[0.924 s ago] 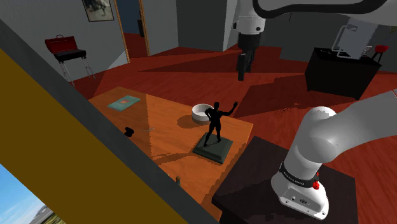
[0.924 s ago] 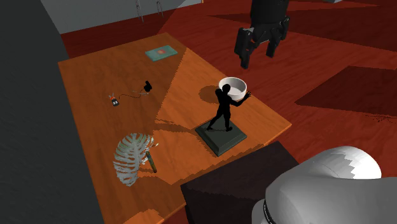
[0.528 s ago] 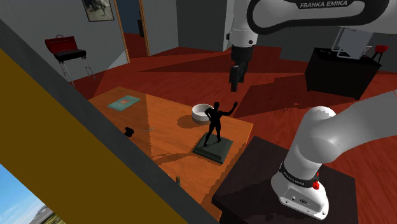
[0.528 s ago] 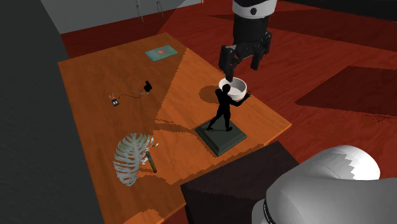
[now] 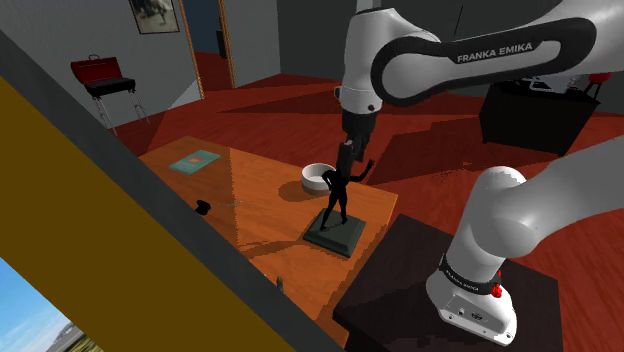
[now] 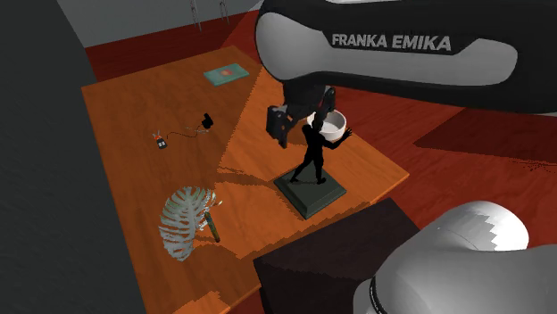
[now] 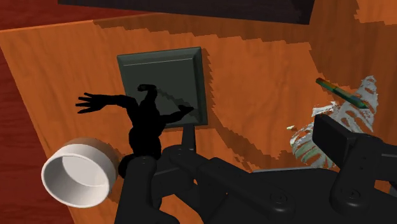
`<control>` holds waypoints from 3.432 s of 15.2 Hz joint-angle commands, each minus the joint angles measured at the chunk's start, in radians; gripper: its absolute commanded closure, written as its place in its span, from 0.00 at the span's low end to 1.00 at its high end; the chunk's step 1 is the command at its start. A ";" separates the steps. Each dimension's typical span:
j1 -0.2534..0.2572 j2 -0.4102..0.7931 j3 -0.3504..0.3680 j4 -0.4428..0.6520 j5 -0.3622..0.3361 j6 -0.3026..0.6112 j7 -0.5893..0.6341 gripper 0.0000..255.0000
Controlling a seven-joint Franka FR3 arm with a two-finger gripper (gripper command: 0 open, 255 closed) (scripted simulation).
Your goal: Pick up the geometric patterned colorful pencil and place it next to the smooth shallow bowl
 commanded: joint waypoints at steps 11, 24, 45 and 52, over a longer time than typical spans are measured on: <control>0.080 0.250 0.235 -0.070 0.097 0.384 0.218 0.00; 0.028 0.698 0.482 0.055 -0.160 0.725 0.600 0.00; 0.019 0.806 0.469 0.054 -0.300 0.805 0.700 1.00; 0.017 0.746 0.481 0.060 -0.216 0.756 0.636 1.00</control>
